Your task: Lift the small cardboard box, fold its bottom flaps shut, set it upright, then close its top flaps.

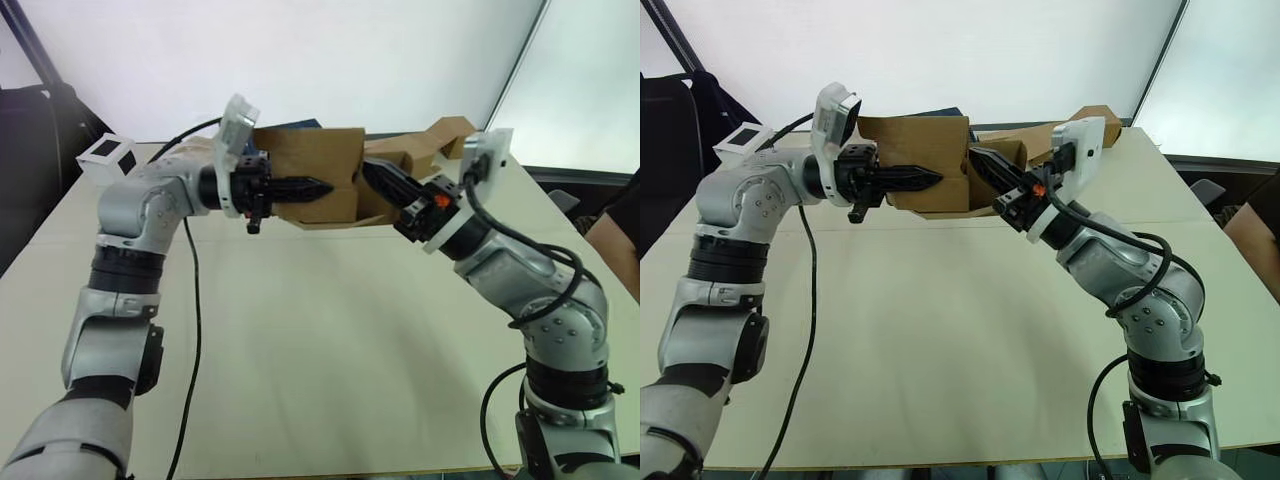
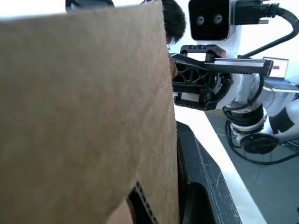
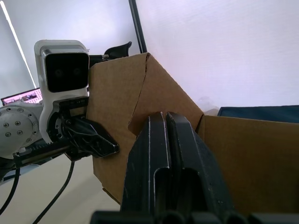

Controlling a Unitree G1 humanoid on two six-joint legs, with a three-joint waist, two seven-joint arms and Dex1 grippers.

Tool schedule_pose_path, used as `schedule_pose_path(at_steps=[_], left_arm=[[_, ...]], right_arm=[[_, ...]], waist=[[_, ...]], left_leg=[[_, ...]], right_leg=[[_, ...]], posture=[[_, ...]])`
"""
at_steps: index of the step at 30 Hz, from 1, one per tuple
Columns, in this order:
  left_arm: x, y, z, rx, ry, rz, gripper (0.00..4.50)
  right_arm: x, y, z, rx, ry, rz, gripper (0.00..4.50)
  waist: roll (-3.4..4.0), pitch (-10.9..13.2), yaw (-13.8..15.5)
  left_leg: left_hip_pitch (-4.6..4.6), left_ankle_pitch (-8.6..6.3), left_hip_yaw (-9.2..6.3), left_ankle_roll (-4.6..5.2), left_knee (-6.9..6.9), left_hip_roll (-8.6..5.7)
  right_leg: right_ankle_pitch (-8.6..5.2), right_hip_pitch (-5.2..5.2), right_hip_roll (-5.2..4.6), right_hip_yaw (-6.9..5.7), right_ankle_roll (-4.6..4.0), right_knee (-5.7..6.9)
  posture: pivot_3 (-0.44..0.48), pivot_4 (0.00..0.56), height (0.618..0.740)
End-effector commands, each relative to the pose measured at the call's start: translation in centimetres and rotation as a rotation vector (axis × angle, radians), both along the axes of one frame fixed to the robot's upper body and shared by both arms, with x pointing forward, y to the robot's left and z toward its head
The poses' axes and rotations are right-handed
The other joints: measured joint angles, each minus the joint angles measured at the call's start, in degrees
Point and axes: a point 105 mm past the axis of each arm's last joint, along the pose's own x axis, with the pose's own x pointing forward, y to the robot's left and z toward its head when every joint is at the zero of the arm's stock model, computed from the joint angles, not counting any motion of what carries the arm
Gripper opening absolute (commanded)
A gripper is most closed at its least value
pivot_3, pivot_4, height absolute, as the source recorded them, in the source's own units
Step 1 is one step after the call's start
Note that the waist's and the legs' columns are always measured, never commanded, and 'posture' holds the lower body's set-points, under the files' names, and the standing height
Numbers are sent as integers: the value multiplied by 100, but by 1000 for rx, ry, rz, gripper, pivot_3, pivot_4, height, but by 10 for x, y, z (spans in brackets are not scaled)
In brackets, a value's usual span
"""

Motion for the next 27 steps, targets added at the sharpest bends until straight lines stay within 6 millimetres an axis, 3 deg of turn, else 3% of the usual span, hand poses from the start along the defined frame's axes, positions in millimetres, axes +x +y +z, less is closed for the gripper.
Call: schedule_pose_path(at_steps=[1, 8, 15, 20, 23, 27], left_arm=[[-27, 0, 9, -1, 9, -148, 0], [-29, 1, 3, 26, 38, -173, 0], [-18, -2, 3, 14, 19, -122, 0], [-9, -1, 2, 2, 1, -72, 0], [-9, -1, 2, -1, -2, -68, 0], [-9, -2, -1, 11, -5, -62, 0]], right_arm=[[-10, 10, 2, -15, -38, 59, 60], [-17, 6, 3, -13, -56, 104, 60], [-26, 11, 7, 15, -77, 160, 60], [-32, 14, 7, -70, -94, 195, 60], [-30, 5, 0, -157, -91, 150, 60], [-21, -28, 3, -103, -64, 49, 60]], waist=[[0, 0, -2], [0, 0, -3], [0, 0, 3], [0, 0, -1], [1, 0, 4], [0, 0, 17]], left_leg=[[0, 0, 0, 0, 0, 0], [1, 0, 0, 0, 1, 0], [1, 0, 0, 0, 1, 0], [1, 0, 0, 0, 1, 0], [1, 0, 0, 0, 1, 0], [0, -1, 0, 1, 1, -1]], right_leg=[[0, 0, 0, 0, 0, 0], [0, 0, 1, 0, 0, 2], [0, 0, 1, 0, 0, 2], [0, 0, 2, 0, 0, 2], [0, 0, 1, 0, 0, 1], [0, 0, 1, 0, 0, 0]], posture=[[0, 150, 740], [0, 150, 740], [0, 150, 740], [0, 150, 740], [0, 150, 740], [0, 150, 740]])
